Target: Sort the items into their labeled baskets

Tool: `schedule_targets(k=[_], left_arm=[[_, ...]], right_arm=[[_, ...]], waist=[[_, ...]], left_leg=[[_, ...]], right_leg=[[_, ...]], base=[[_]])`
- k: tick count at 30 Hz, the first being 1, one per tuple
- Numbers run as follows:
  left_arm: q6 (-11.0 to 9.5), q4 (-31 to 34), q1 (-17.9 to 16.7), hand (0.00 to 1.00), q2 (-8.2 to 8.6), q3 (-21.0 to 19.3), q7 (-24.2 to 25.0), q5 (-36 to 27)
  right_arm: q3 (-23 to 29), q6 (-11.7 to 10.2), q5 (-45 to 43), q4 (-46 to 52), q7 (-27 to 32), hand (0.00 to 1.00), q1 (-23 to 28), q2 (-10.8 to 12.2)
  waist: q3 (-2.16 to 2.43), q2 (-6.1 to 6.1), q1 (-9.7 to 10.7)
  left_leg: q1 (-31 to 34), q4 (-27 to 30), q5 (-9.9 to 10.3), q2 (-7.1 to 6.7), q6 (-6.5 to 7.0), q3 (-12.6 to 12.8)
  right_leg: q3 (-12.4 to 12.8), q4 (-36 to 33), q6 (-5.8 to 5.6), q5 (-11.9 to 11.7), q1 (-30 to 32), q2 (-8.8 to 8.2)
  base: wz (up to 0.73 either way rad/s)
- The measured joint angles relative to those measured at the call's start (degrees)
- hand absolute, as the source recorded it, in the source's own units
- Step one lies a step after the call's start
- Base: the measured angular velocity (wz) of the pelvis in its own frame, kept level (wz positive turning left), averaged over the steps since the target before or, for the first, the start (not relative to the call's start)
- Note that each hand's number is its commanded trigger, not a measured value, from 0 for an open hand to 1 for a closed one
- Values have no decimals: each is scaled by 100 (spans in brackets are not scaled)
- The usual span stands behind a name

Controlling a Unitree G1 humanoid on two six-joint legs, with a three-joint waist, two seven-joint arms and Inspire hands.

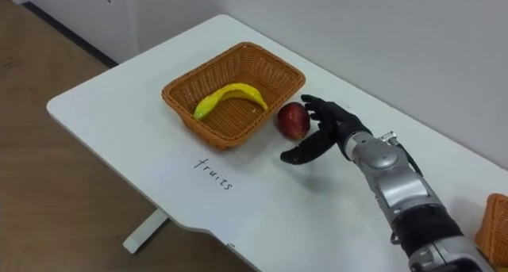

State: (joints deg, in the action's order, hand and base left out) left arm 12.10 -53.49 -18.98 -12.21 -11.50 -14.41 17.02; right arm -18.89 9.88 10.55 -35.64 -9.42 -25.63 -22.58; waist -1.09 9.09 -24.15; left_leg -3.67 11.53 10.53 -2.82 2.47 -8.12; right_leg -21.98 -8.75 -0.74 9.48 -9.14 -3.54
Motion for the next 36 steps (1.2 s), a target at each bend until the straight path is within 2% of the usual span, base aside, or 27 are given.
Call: schedule_targets(k=[3, 10, 21, 32, 36], left_arm=[[0, 3, -3, 0, -1, 106, 0, 0], [0, 6, -3, 0, -1, 180, 0, 3], [8, 50, -48, 0, -63, 282, 16, 2], [7, 191, -120, 0, -176, 378, 5, -1], [9, 191, -154, 0, -181, 379, -4, 1]], right_arm=[[0, -1, 63, -12, 3, 0, 0, 10], [0, -5, 91, -43, 5, 0, 0, 25], [-3, -63, 371, -654, 72, 0, -28, 25], [-3, -66, 503, -752, 231, 0, -33, 27], [-2, -134, 588, -841, 269, 0, -37, 27]], waist=[[-13, -18, 8], [-11, -23, 17], [35, 12, 14], [33, 10, 20], [33, 10, 21]], left_leg=[[4, 0, 0, -1, 0, 0], [8, -3, 1, -1, 0, -5], [55, 13, 0, -6, -2, -76], [78, 30, 0, -18, -2, -98], [95, 39, 0, -26, -2, -123]], right_leg=[[-1, 0, 0, 0, 4, -1], [-8, 2, 0, 0, 8, 0], [-183, 4, 0, 0, 15, -11], [-201, 7, 0, 0, 17, -12], [-216, 9, 0, 0, 21, -15]], base=[[0], [0], [3], [0], [2]])
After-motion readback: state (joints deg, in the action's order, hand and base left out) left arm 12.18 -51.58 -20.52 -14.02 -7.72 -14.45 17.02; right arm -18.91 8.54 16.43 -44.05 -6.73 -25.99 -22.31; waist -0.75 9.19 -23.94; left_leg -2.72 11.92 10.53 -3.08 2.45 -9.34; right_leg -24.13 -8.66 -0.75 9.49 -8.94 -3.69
